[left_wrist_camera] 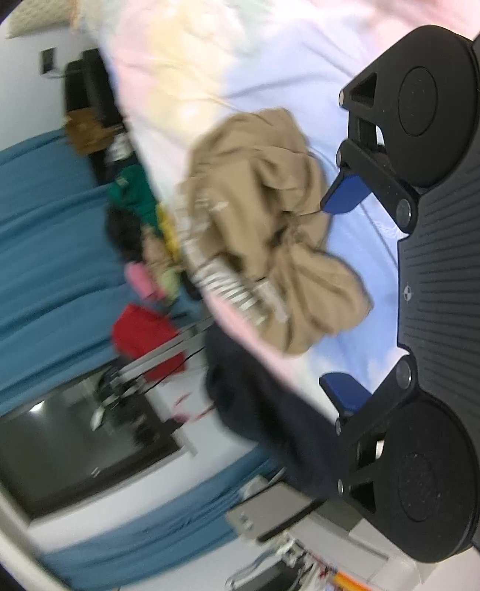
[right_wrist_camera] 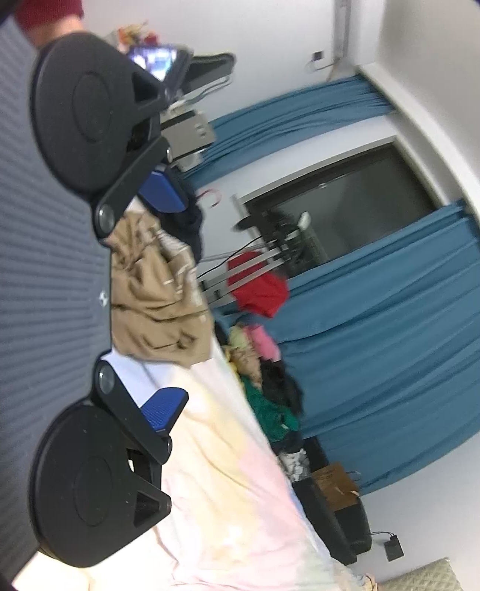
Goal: Fold clothes
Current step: 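Grasp the tan T-shirt with the left gripper and lift it up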
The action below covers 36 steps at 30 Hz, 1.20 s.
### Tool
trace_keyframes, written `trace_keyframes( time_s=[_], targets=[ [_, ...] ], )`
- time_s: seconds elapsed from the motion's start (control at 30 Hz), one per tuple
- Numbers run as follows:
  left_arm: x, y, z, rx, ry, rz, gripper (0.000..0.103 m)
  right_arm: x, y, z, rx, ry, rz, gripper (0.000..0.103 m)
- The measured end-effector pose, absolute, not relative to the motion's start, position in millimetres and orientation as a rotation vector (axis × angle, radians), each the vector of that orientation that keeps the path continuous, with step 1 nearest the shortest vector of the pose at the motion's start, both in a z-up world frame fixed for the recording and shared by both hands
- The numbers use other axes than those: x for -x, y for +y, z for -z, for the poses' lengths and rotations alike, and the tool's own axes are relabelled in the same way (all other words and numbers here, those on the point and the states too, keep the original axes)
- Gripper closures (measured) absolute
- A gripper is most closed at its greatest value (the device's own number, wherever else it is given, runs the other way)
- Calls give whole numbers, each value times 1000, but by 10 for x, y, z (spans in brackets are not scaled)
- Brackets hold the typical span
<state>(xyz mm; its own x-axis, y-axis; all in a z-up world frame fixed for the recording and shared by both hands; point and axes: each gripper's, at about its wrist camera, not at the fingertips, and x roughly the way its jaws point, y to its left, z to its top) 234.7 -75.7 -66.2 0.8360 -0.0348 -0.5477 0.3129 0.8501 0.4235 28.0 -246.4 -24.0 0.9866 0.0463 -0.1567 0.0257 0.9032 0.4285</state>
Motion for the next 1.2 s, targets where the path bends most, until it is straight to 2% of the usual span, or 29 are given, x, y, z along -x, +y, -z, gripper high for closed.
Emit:
trace_keyframes(
  time_s=[0.2,0.27,0.3,0.37,0.43,0.57,0.83,1.03,1.2],
  targets=[
    [-3137,-786,1436,-634,610,233,43,-680,-2322,630,-366,265,-2,0],
    [-3249,-669,1455,-602,570,258,59,-820,-2245,795,-323,299,5,0],
    [-3291,-604,1449,-582,547,275,63,-889,-2203,871,-303,311,9,0],
    [-3376,-473,1436,-542,501,309,86,-1058,-2100,1013,-288,337,17,0],
    [-3445,-328,1386,-496,477,346,92,-1245,-2020,1146,-295,362,8,0],
    [-3353,-29,1063,-423,432,449,95,-1520,-1907,1280,-273,367,26,0],
    [-2500,603,416,-91,291,466,97,-1808,-1792,1245,-257,382,6,0],
    [-1449,849,173,70,137,387,97,-1469,-1668,1047,-223,347,-60,0],
    [-736,1043,115,149,102,383,98,-971,-1533,782,-144,285,-105,0]
  ],
)
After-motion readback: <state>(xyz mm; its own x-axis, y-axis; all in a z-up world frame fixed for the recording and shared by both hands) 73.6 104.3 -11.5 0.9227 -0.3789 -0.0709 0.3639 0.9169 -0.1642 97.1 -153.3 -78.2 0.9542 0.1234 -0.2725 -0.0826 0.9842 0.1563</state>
